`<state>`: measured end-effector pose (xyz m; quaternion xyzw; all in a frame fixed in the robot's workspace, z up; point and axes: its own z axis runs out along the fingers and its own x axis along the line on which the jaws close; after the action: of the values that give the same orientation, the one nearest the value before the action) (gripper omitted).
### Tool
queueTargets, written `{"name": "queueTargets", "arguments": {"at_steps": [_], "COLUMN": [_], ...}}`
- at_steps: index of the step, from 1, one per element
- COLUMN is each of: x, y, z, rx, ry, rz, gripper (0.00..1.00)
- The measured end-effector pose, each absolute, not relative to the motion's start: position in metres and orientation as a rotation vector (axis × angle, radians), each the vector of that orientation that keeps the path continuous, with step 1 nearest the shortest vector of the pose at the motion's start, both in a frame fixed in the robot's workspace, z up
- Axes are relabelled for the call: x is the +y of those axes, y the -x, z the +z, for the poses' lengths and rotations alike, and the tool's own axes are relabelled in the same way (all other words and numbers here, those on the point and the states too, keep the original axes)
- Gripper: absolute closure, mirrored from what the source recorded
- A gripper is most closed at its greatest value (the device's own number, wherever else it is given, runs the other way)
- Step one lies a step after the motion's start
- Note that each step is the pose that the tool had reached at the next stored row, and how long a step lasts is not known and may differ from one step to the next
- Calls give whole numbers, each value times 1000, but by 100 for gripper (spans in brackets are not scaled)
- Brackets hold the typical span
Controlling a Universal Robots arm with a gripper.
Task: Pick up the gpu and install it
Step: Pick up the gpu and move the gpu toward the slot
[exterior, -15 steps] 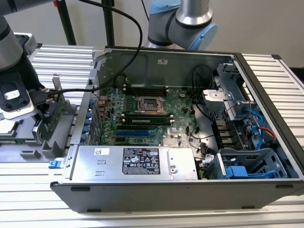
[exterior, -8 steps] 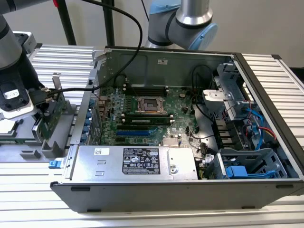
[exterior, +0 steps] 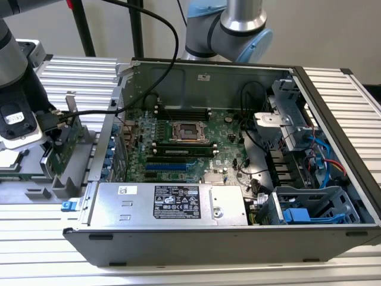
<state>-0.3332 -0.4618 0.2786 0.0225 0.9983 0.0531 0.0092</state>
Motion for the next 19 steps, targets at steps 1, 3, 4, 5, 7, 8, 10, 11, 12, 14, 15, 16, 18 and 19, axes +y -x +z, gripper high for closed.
{"name": "queueTargets", "arguments": {"at_steps": [1, 3, 4, 5, 7, 8, 10, 11, 12, 14, 15, 16, 18, 19], "x": [-462, -462, -462, -462, -462, -462, -462, -463, -463, -463, -463, -463, -463, -464], "y": [333, 333, 333, 333, 333, 333, 333, 333, 333, 333, 333, 333, 333, 333], "z": [279, 279, 279, 279, 279, 279, 280, 281, 283, 286, 289, 291, 295, 297], "rx": [3118, 3118, 3118, 3118, 3118, 3118, 3119, 3120, 3122, 3125, 3127, 3129, 3131, 3132], "ry": [-70, -70, -70, -70, -70, -70, -70, -70, -71, -71, -72, -72, -72, -72], "rz": [166, 167, 167, 167, 168, 168, 173, 177, 180, 186, 189, 192, 195, 197], "gripper": [100, 100, 100, 100, 100, 100, 100, 100, 100, 100, 100, 100, 100, 100]}}
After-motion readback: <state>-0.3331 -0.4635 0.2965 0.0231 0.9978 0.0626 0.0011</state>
